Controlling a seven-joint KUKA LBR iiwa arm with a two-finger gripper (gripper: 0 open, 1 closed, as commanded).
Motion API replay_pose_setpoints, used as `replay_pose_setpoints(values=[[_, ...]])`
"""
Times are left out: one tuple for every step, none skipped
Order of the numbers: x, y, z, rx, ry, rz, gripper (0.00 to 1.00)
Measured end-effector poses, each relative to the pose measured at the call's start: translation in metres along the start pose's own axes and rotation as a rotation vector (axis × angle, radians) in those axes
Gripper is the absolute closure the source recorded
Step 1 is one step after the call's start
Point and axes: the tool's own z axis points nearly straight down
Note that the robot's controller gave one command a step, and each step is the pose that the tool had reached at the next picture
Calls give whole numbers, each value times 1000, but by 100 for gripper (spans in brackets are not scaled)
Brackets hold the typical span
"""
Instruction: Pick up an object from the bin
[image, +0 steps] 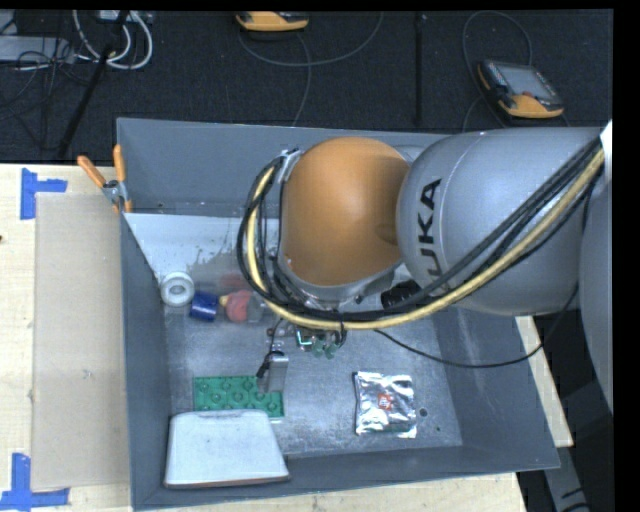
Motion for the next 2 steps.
replay_pose_setpoints(values=[[8, -5, 82, 1, -3, -311, 0], [-11, -15, 149, 4, -10, -319, 0]])
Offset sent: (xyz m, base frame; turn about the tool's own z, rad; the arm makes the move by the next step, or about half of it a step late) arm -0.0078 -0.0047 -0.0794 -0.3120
